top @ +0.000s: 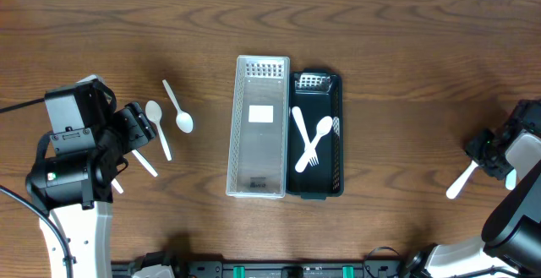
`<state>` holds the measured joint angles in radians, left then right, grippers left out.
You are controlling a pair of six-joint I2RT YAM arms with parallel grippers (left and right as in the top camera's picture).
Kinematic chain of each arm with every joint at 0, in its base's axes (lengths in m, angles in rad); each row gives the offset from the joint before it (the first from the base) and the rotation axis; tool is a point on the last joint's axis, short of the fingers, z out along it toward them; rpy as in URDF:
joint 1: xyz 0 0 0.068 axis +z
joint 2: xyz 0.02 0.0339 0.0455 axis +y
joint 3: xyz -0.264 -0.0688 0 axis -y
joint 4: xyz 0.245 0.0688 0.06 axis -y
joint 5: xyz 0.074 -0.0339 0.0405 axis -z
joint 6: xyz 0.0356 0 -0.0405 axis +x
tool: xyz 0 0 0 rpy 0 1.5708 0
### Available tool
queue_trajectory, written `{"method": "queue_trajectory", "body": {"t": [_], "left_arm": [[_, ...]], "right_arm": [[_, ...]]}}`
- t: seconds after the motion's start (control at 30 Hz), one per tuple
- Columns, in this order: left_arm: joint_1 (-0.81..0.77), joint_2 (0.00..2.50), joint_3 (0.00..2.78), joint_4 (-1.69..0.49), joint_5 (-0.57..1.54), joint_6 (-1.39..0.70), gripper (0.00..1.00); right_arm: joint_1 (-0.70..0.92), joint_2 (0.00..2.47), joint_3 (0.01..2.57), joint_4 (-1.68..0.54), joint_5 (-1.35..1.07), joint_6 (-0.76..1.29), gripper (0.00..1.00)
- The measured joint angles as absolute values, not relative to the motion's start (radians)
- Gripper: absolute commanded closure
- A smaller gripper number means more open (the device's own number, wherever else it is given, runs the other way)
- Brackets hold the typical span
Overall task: Pack container
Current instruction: 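Move the right gripper to another white fork and grasp it, then carry the fork into the green basket and release it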
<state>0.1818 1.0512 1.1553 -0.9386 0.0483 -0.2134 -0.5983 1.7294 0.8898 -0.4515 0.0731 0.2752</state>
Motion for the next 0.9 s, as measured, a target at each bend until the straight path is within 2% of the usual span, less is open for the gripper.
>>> {"method": "queue_trajectory", "body": {"t": [0.1, 0.23, 0.5, 0.67, 0.9], "left_arm": [[0.182, 1.051, 1.155, -0.939, 0.048, -0.214, 0.26], [0.182, 1.051, 1.155, -0.939, 0.048, -0.214, 0.26], [0.182, 1.051, 1.155, -0.939, 0.048, -0.214, 0.26], [0.182, 1.051, 1.155, -0.939, 0.048, -0.214, 0.26], [0.182, 1.051, 1.155, -0.949, 0.048, -0.214, 0.26]], "right_arm": [[-0.598, 1.729, 0.890, -0.451, 0.076, 0.282, 0.82], [-0.598, 1.729, 0.891, -0.456, 0.072, 0.310, 0.98], [-0.530, 1.709, 0.937, -0.634, 0.033, 0.348, 0.98], [-0.361, 1.611, 1.089, -0.775, 0.023, 0.356, 0.99], [-0.018, 1.503, 1.362, -0.909, 0.021, 0.402, 0.99]]}}
